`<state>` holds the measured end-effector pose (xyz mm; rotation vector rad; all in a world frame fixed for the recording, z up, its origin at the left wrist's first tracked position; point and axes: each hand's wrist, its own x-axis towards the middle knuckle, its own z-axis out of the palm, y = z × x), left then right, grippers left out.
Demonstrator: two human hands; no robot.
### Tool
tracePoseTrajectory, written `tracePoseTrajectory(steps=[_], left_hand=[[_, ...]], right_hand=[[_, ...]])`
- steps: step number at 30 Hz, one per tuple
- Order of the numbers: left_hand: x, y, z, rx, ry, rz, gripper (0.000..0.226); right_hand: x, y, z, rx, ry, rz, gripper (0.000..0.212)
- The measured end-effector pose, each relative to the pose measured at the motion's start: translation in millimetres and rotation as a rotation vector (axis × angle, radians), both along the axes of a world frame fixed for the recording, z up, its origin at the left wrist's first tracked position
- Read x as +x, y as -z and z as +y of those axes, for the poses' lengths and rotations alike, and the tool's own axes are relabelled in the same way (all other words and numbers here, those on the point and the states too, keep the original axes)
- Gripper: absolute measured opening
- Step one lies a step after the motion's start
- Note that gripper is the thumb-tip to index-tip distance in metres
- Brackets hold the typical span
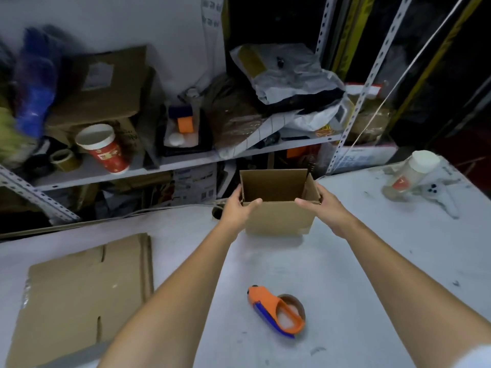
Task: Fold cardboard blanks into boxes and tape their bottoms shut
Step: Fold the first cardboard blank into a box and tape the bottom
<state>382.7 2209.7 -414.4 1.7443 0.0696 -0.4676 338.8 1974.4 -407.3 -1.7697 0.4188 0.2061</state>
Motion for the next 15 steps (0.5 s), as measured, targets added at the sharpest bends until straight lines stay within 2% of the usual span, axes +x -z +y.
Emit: tracePoseTrajectory(steps=[6, 15], left_hand=[[21, 14, -34, 0.042, 0.016, -0.004, 0.076], [32, 20, -49, 0.126, -0.009, -0.009, 0.077]], right_hand=[[29, 18, -40, 0.035, 0.006, 0.064, 0.088], [44, 24, -57, 0.014, 0.058, 0.048, 0.091]])
